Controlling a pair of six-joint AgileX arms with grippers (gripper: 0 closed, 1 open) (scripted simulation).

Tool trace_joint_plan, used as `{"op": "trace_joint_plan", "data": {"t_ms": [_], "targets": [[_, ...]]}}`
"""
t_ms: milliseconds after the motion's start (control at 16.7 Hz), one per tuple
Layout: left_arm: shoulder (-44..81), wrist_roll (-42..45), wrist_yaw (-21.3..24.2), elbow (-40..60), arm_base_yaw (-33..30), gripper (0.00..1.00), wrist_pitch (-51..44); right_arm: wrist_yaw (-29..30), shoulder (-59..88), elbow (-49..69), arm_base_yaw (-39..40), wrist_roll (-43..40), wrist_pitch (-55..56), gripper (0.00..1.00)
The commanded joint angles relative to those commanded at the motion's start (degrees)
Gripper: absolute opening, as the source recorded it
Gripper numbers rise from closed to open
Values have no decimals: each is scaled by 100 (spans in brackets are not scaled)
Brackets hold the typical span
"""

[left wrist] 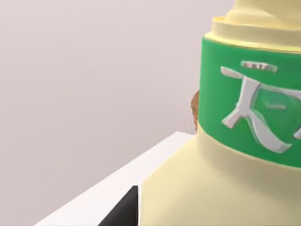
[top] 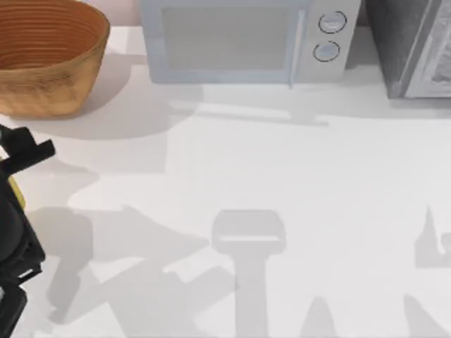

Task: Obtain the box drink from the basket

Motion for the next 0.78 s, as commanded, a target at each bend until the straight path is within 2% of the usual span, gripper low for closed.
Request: {"op": "trace_joint_plan", "data": {"t_ms": [420,780], "targets": [[0,0,0,0,0,98,0,0,0,0,0,0,0,100],[0,0,0,0,0,100,0,0,0,0,0,0,0,100]]}}
